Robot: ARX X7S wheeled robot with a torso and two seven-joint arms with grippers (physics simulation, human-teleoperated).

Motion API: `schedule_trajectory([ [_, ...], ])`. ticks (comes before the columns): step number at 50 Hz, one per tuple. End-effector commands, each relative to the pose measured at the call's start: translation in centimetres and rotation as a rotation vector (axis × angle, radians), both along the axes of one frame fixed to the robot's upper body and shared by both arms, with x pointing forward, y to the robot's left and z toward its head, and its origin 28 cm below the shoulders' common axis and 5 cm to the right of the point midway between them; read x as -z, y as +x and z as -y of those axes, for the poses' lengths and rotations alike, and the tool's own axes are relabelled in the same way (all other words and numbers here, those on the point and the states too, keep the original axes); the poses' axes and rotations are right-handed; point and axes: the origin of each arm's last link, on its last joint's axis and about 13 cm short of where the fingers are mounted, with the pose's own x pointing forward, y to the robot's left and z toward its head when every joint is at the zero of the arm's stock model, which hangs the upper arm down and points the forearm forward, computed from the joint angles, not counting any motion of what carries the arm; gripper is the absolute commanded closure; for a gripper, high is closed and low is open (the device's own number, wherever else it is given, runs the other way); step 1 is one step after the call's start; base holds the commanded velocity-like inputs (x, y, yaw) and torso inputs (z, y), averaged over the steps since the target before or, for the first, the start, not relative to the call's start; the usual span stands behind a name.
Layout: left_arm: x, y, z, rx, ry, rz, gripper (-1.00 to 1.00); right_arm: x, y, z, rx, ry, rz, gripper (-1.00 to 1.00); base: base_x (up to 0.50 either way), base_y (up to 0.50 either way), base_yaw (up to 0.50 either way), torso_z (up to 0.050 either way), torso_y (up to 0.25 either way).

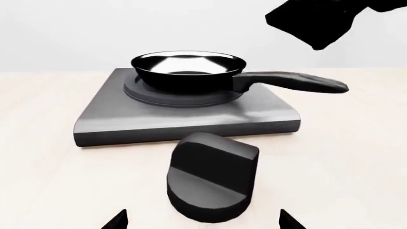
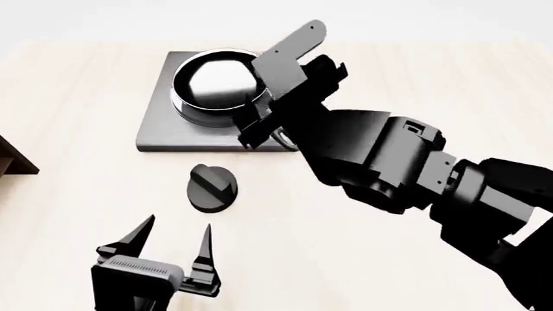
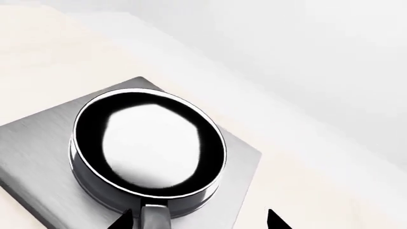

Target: Turn on the stove and put the frying pan on it.

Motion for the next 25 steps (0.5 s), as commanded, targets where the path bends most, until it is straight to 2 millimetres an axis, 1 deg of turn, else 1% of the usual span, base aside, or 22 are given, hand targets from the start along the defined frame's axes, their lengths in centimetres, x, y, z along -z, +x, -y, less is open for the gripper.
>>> schedule_trajectory([
  [1,0.0,0.2,0.0,-0.009,-0.016,-0.020,-1.00,0.3,-4.3,3.7,-0.029,0.080,0.145,-1.00,0.00,0.00,0.00,0.000,0.000],
  [2,0.0,0.2,0.0,-0.011,-0.021,-0.022,-1.00,0.6,-5.1,4.3,-0.033,0.095,0.152,-1.00,0.00,0.00,0.00,0.000,0.000],
  [3,-0.1,0.2,0.0,-0.011,-0.023,-0.020,-1.00,0.8,-5.5,4.7,-0.035,0.108,0.161,-1.00,0.00,0.00,0.00,0.000,0.000],
  [5,-0.1,0.2,0.0,-0.006,-0.028,-0.018,-1.00,1.8,-6.9,5.8,-0.022,0.107,0.200,-1.00,0.00,0.00,0.00,0.000,0.000],
  [8,-0.2,0.2,0.1,-0.005,-0.031,-0.017,-1.00,2.6,-7.9,6.8,-0.004,0.133,0.226,-1.00,0.00,0.00,0.00,0.000,0.000],
  [9,-0.2,0.1,0.1,-0.003,-0.031,-0.012,-1.00,3.1,-8.5,7.2,-0.011,0.175,0.261,-1.00,0.00,0.00,0.00,0.000,0.000],
  [10,-0.3,0.1,0.1,0.001,-0.032,-0.008,-1.00,3.5,-9.0,7.6,-0.013,0.184,0.255,-1.00,0.00,0.00,0.00,0.000,0.000],
  [12,-0.3,0.1,0.2,0.004,-0.032,-0.006,-1.00,3.8,-9.2,7.8,-0.010,0.194,0.262,-1.00,0.00,0.00,0.00,0.000,0.000],
  [13,-0.4,0.1,0.1,0.007,-0.033,0.004,-1.00,4.7,-10.1,8.7,0.010,0.245,0.262,-1.00,0.00,0.00,0.00,0.000,0.000],
  [15,-0.5,0.1,0.1,0.004,-0.033,0.010,-1.00,5.0,-10.6,9.1,0.029,0.277,0.275,-1.00,0.00,0.00,0.00,0.000,0.000],
  [18,-1.0,0.1,-0.2,-0.018,-0.039,0.034,-1.00,6.0,-11.7,9.8,0.060,0.302,0.296,-1.00,0.00,0.00,0.00,0.000,0.000],
  [23,-1.8,-0.1,-0.5,-0.045,-0.063,0.070,-1.00,6.5,-12.9,10.8,0.091,0.376,0.319,-1.00,0.00,0.00,0.00,0.000,0.000],
  [24,-1.9,-0.1,-0.6,-0.051,-0.066,0.077,-1.00,6.7,-13.1,10.9,0.087,0.390,0.322,-1.00,0.00,0.00,0.00,0.000,0.000],
  [25,-2.1,-0.2,-0.7,-0.064,-0.070,0.095,-1.00,7.3,-13.6,11.3,0.100,0.410,0.338,-1.00,0.00,0.00,0.00,0.000,0.000],
])
